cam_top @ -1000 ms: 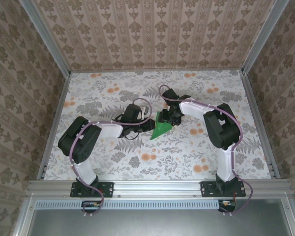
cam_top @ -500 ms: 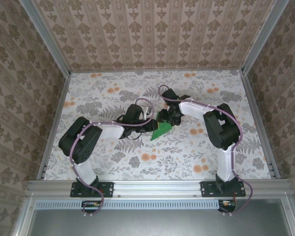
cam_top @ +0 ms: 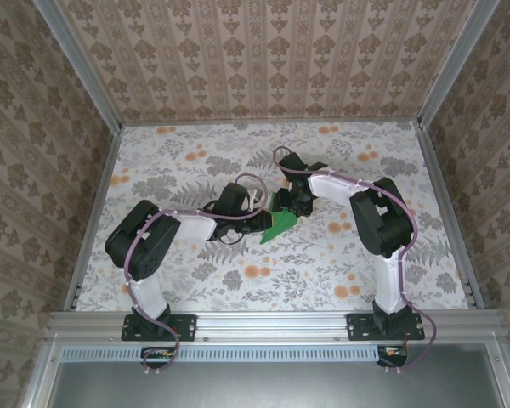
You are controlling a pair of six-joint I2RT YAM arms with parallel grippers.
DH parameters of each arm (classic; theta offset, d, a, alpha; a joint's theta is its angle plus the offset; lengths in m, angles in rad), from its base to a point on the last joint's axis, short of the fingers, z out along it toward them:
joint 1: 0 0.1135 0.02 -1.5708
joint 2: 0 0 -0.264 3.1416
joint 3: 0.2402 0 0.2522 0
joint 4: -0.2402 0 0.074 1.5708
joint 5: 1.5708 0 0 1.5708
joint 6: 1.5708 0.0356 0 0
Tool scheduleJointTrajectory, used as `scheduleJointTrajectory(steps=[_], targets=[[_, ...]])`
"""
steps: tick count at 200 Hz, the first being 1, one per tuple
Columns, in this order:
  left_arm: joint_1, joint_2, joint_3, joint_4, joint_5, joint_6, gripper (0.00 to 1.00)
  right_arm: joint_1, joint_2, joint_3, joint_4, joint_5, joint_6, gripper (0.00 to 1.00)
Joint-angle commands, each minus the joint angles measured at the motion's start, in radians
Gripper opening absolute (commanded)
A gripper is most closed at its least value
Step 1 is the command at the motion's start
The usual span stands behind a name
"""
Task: Fold a paper plane with a square sheet of paper (pick it up from the middle)
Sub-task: Fourth fold the wing at the center of the table.
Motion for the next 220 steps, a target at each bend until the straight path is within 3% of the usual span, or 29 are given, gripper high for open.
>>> scheduleJointTrajectory(steps=[1, 220], targets=[[-0.006, 0.016, 0.011, -0.016, 0.013, -0.009, 0.12, -0.008, 0.123, -0.061, -0.101, 0.067, -0.016, 0.67], [-0.011, 0.05, 0.016, -0.066, -0.001, -0.009, 0.12, -0.006, 0.193, -0.053, -0.124, 0.097, -0.017, 0.65]])
